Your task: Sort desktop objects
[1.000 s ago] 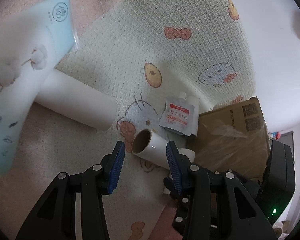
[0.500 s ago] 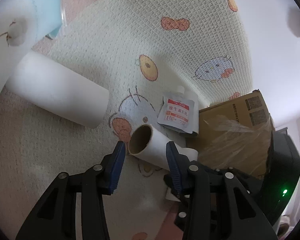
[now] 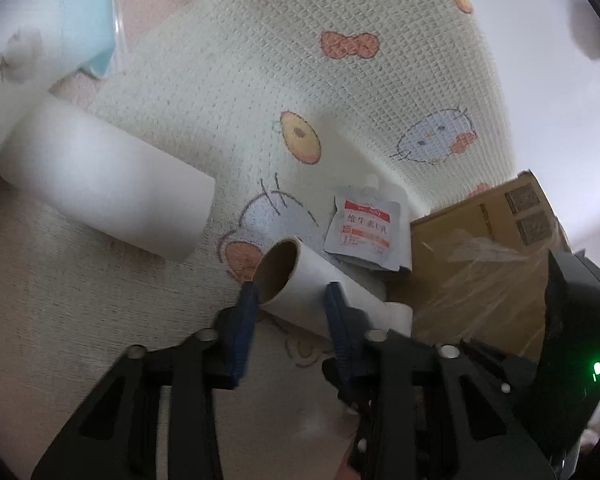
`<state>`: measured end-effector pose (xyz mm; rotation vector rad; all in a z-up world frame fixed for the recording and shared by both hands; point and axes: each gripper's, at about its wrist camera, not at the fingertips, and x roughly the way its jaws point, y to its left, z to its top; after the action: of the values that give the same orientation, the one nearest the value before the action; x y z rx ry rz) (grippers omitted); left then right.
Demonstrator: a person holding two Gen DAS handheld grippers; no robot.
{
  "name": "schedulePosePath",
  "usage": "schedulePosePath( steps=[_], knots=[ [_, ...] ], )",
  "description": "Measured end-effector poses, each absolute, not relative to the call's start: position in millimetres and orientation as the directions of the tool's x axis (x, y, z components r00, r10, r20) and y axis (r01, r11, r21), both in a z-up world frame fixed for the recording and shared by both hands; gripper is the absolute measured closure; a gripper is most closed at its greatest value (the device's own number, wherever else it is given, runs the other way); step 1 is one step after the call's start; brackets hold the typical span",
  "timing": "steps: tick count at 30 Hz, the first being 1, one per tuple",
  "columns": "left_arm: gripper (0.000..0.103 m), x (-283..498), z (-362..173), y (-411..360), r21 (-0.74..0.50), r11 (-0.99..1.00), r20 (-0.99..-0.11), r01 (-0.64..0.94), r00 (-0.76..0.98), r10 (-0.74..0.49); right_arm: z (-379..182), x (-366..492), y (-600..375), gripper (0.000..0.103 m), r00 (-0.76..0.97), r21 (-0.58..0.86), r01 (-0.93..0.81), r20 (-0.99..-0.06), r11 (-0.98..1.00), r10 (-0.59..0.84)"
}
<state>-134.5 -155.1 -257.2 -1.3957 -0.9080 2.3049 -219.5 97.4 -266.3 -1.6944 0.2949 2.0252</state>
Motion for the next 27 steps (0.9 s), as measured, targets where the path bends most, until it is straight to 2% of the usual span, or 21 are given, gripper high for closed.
schedulePosePath(
  steps=[1, 3, 7, 13, 17, 23, 25, 27],
  knots=[
    [0.103, -132.0, -254.3, -161.0, -0.646, -0.759, -0.686, 0.078, -0.495, 0.533, -267.0, -219.3, 97.9, 0.056, -0.122, -0.127, -0.49, -0.97, -0.862, 0.212],
    [0.103, -126.4, -253.4, -176.8, -0.661, -0.742, -0.686, 0.112, -0.489, 0.538, -263.9, -219.1, 100.5, 0.056, -0.15, -0.11, -0.504, -0.966, -0.857, 0.212],
    [0.103, -109.8, -253.4, -192.8, -0.645, -0.754, -0.701, 0.125, -0.488, 0.52, -258.3, -226.4, 94.3, 0.056, -0.272, 0.039, -0.445, -0.958, -0.895, 0.094],
    [0.103, -88.3, -250.1, -208.4, -0.597, -0.779, -0.736, 0.192, -0.517, 0.438, -251.2, -239.4, 50.8, 0.056, -0.351, 0.064, -0.231, -0.936, -0.971, 0.022],
    [0.103, -82.4, -239.6, -216.6, -0.58, -0.791, -0.734, 0.198, -0.549, 0.401, -240.1, -236.2, 52.0, 0.056, -0.392, 0.055, -0.215, -0.919, -0.975, 0.035],
    [0.081, -86.4, -241.5, -226.9, -0.659, -0.709, -0.682, 0.25, -0.597, 0.423, -227.1, -228.2, 95.9, 0.056, -0.464, 0.224, -0.355, -0.885, -0.908, -0.037],
    [0.066, -86.7, -242.1, -228.6, -0.678, -0.688, -0.665, 0.258, -0.614, 0.425, -221.8, -226.4, 106.2, 0.056, -0.491, 0.248, -0.398, -0.871, -0.883, -0.023],
    [0.059, -87.5, -241.1, -226.9, -0.696, -0.672, -0.645, 0.251, -0.63, 0.433, -213.7, -225.7, 101.9, 0.056, -0.505, 0.242, -0.442, -0.863, -0.864, 0.017]
  ],
)
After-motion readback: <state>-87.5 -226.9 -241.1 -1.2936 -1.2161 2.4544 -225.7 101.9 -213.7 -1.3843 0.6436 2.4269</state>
